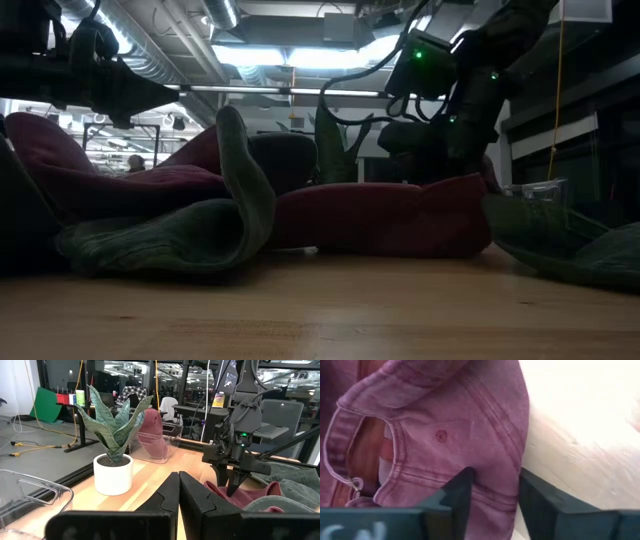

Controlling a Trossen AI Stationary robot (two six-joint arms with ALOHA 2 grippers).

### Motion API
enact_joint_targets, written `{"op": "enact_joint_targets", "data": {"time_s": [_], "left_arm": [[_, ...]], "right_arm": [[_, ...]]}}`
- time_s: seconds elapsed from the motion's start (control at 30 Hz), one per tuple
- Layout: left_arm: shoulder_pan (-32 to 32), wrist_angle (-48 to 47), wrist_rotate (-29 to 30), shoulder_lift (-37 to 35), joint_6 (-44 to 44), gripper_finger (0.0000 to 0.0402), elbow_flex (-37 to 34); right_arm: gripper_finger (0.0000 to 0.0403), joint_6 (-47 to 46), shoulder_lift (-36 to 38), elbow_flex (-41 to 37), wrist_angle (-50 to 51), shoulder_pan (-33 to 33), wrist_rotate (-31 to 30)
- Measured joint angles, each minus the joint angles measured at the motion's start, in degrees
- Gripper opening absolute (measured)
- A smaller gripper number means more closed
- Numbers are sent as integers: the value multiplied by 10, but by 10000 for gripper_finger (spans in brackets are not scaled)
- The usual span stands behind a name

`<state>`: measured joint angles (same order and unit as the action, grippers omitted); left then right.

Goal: Pick & Place hat
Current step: Put the right red cap into the right transparent bin

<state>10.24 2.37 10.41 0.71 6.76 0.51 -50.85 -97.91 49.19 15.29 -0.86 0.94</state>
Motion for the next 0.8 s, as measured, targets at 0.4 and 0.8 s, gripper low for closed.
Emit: {"op": "enact_joint_targets", "data": {"time_s": [0.4, 0.8], "left_arm": [[0, 0, 0, 0, 0, 4, 0], [0, 0, 0, 0, 0, 4, 0]], "right_arm": [[10, 79, -1, 0, -32, -2, 28], [10, 95, 47, 0, 34, -2, 11]]}}
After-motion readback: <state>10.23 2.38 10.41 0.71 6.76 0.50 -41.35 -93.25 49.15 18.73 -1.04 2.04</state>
